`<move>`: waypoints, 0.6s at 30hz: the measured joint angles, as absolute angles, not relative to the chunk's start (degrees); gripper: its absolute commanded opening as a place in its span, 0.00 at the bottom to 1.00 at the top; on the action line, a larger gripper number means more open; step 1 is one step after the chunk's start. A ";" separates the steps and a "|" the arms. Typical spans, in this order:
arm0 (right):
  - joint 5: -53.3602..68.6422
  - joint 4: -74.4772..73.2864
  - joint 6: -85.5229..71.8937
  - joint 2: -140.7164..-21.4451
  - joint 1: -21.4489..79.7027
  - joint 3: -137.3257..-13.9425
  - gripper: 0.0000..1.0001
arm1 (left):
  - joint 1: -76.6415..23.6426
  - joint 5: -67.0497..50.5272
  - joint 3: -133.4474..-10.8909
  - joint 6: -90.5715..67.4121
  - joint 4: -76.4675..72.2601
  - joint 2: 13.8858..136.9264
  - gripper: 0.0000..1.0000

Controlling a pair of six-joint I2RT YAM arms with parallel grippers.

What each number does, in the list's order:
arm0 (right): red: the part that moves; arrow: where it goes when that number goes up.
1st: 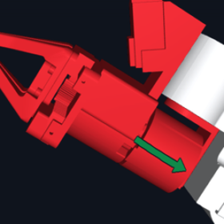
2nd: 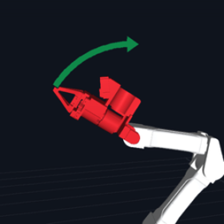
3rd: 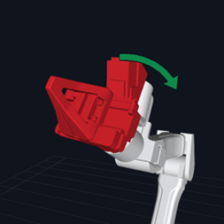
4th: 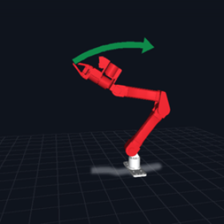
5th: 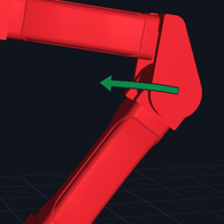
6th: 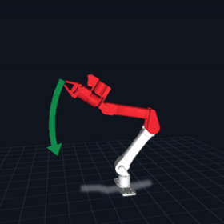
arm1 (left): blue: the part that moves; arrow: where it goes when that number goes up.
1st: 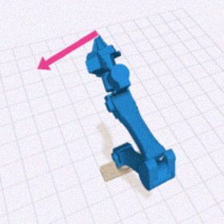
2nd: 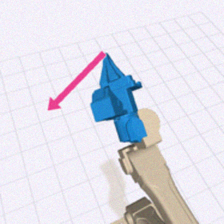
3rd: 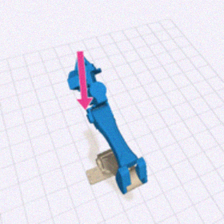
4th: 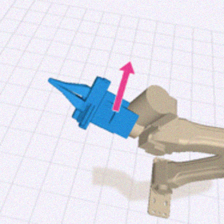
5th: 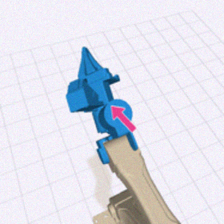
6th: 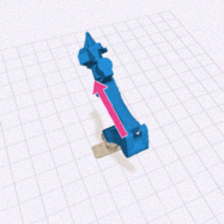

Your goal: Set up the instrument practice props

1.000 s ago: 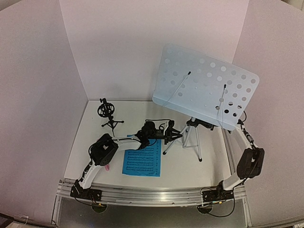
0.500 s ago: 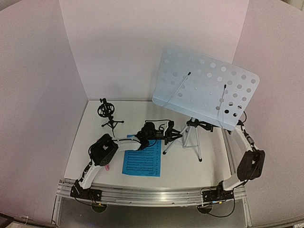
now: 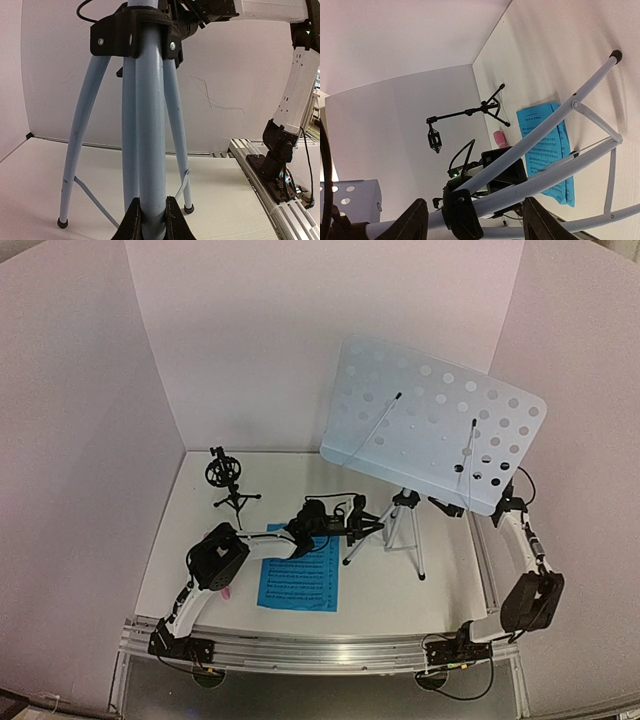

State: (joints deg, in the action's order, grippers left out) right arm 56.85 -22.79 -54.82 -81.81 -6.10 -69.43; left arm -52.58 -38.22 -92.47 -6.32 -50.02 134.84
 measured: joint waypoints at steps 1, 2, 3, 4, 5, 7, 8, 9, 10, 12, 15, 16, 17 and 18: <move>56.12 -23.61 -53.65 -81.54 -6.33 -69.41 0.63 | -52.67 -37.60 -92.45 -6.61 -50.03 134.86 0.00; 55.27 -24.76 -52.17 -81.44 -6.45 -69.42 0.63 | -52.74 -37.02 -92.40 -6.85 -50.07 134.87 0.00; 54.28 -26.13 -50.49 -81.43 -6.48 -69.43 0.63 | -52.82 -36.48 -92.26 -7.05 -50.29 134.87 0.00; 53.23 -27.89 -48.55 -81.43 -6.50 -69.44 0.63 | -52.89 -36.16 -92.12 -7.12 -50.60 134.87 0.00; 52.30 -29.49 -46.69 -81.43 -6.50 -69.45 0.63 | -52.96 -35.86 -91.98 -7.16 -50.87 134.87 0.00; 50.66 -32.08 -43.01 -81.40 -6.52 -69.45 0.63 | -53.12 -35.34 -91.75 -7.16 -51.31 134.87 0.00; 50.12 -33.11 -41.55 -81.38 -6.53 -69.45 0.63 | -53.19 -35.18 -91.68 -7.16 -51.47 134.87 0.00; 49.58 -34.07 -40.14 -81.31 -6.61 -69.43 0.63 | -53.24 -35.03 -91.61 -7.16 -51.58 134.87 0.00; 49.24 -34.85 -39.04 -81.26 -6.61 -69.41 0.63 | -53.34 -34.84 -91.53 -7.18 -51.66 134.87 0.00; 48.80 -35.98 -37.41 -81.12 -6.68 -69.31 0.63 | -53.46 -34.59 -91.42 -7.28 -52.00 134.91 0.00; 48.38 -37.35 -35.55 -81.08 -6.72 -69.18 0.64 | -53.47 -34.41 -91.42 -7.37 -52.24 134.98 0.02; 48.32 -37.68 -34.94 -81.05 -6.72 -69.14 0.64 | -53.48 -34.32 -91.42 -7.41 -52.38 135.02 0.08; 48.26 -37.92 -34.22 -80.91 -6.72 -68.98 0.65 | -53.49 -34.22 -91.42 -7.45 -52.56 135.09 0.15; 48.20 -38.21 -33.60 -80.71 -6.72 -68.77 0.65 | -53.49 -34.13 -91.42 -7.47 -52.60 135.11 0.23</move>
State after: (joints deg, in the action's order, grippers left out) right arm 48.20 -38.21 -33.60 -80.71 -6.72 -68.77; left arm -53.49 -34.13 -91.42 -7.47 -52.60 135.11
